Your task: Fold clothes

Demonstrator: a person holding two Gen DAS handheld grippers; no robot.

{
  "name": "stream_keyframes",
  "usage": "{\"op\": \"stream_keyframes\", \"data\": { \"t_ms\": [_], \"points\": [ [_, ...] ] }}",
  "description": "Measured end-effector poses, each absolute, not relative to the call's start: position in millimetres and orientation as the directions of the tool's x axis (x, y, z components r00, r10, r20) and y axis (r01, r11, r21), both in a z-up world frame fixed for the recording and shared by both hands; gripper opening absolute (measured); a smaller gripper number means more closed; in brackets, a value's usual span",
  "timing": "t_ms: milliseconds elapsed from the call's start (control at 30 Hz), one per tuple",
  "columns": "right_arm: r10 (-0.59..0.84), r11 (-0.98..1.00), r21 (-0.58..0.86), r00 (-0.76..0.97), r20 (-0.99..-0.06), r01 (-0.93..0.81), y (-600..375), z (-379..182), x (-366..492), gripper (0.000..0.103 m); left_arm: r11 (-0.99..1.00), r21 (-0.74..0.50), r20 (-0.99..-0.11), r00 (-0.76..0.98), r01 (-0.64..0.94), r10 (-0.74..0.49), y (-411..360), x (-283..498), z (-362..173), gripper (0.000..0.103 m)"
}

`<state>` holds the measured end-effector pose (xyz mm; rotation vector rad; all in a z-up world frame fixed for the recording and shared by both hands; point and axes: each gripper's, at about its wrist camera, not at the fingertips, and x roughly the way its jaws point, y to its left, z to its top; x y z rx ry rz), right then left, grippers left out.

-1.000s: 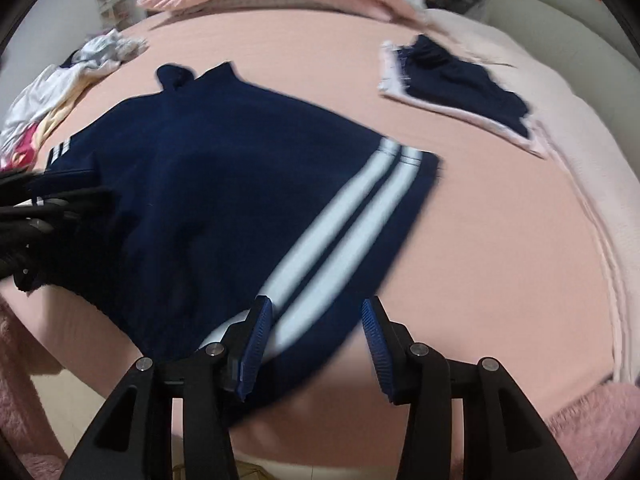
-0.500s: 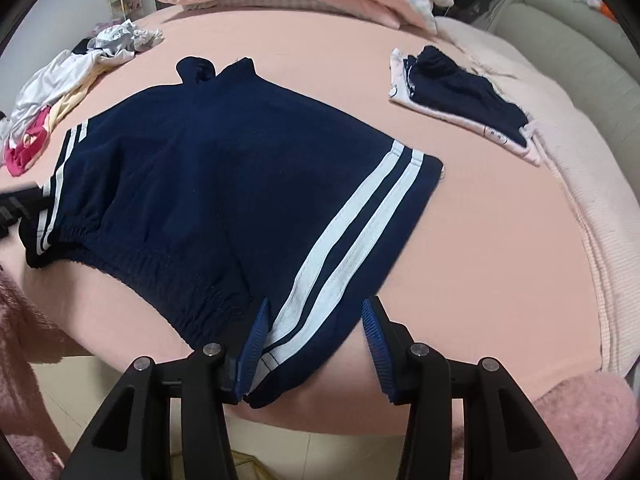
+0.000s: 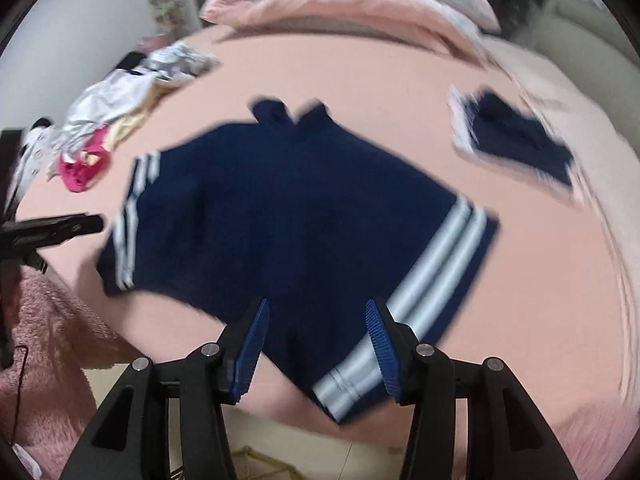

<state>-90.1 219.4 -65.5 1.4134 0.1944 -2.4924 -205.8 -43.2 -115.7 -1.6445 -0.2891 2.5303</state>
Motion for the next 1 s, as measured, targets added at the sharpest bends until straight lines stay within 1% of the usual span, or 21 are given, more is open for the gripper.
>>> {"op": "stream_keyframes", "data": {
  "t_ms": [133,233,267,367,433,567,667,700,733,767,800,833,867,900,933,967,1000],
  "points": [
    [-0.233,-0.939,0.055,-0.511,-0.827,0.34,193.0,-46.2,-130.6,0.05,-0.973,-0.226,-0.904,-0.383,0.047,0.191,-61.3,-237.8,-130.5,0.051],
    [-0.205,-0.949,0.039,-0.52,-0.829,0.312,178.4,-49.4,-171.2,0.05,-0.971,-0.229,-0.918,-0.348,0.073,0.19,-73.3,-259.2,-145.8,0.051],
    [-0.202,-0.95,0.037,-0.518,-0.831,0.311,176.2,-53.1,-185.5,0.05,-0.971,-0.224,-0.938,-0.288,0.08,0.192,-76.9,-268.3,-157.1,0.051],
    [-0.239,-0.938,0.065,-0.499,-0.833,0.34,160.1,-65.0,-219.5,0.05,-0.946,-0.305,-0.924,-0.271,0.106,0.268,-92.2,-276.9,-167.3,0.051],
    [-0.235,-0.933,0.055,-0.486,-0.842,0.357,148.9,-80.7,-247.4,0.05,-0.934,-0.347,-0.901,-0.305,0.084,0.307,-97.4,-279.8,-165.4,0.051],
    [-0.255,-0.934,0.101,-0.438,-0.862,0.343,145.1,-111.5,-288.5,0.05,-0.918,-0.394,-0.866,-0.356,0.053,0.351,-102.0,-284.0,-170.3,0.051],
    [-0.31,-0.903,0.139,-0.392,-0.866,0.407,134.3,-125.7,-303.6,0.049,-0.9,-0.434,-0.841,-0.382,0.049,0.384,-105.8,-285.3,-174.8,0.051],
    [-0.328,-0.887,0.15,-0.368,-0.87,0.437,129.2,-130.6,-307.0,0.045,-0.89,-0.451,-0.834,-0.383,0.062,0.396,-107.2,-284.5,-176.9,0.054],
    [-0.328,-0.882,0.148,-0.357,-0.874,0.448,126.6,-134.4,-309.5,0.042,-0.881,-0.468,-0.828,-0.386,0.074,0.408,-108.7,-283.8,-179.0,0.059],
    [-0.326,-0.878,0.145,-0.348,-0.879,0.456,124.4,-138.2,-311.8,0.039,-0.87,-0.487,-0.819,-0.385,0.076,0.425,-101.7,-272.9,-171.7,0.06],
    [-0.327,-0.878,0.145,-0.35,-0.878,0.457,124.2,-140.4,-313.9,0.03,-0.864,-0.497,-0.814,-0.389,0.08,0.431,-100.4,-269.8,-169.8,0.06],
    [-0.333,-0.879,0.152,-0.353,-0.874,0.452,125.8,-140.0,-315.4,0.025,-0.858,-0.506,-0.808,-0.397,0.087,0.436,-102.8,-271.0,-170.6,0.059],
    [-0.34,-0.881,0.161,-0.357,-0.87,0.446,127.7,-139.3,-316.9,0.018,-0.854,-0.511,-0.803,-0.408,0.094,0.435,-105.5,-273.5,-171.8,0.052],
    [-0.355,-0.882,0.18,-0.362,-0.862,0.436,131.3,-136.9,-318.0,0.013,-0.863,-0.495,-0.813,-0.404,0.098,0.42,-105.1,-275.7,-173.9,0.024],
    [-0.381,-0.88,0.212,-0.366,-0.849,0.426,136.6,-133.0,-318.9,0.011,-0.872,-0.479,-0.822,-0.399,0.102,0.405,-104.7,-277.9,-176.1,0.004],
    [-0.411,-0.873,0.245,-0.364,-0.836,0.422,142.2,-128.7,-318.6,0.011,-0.88,-0.463,-0.832,-0.395,0.105,0.39,-104.4,-280.1,-178.2,0.004],
    [-0.44,-0.864,0.278,-0.363,-0.821,0.419,147.8,-124.4,-318.2,0.01,-0.871,-0.478,-0.825,-0.398,0.115,0.401,-103.8,-284.2,-179.1,0.004]
  ]
}}
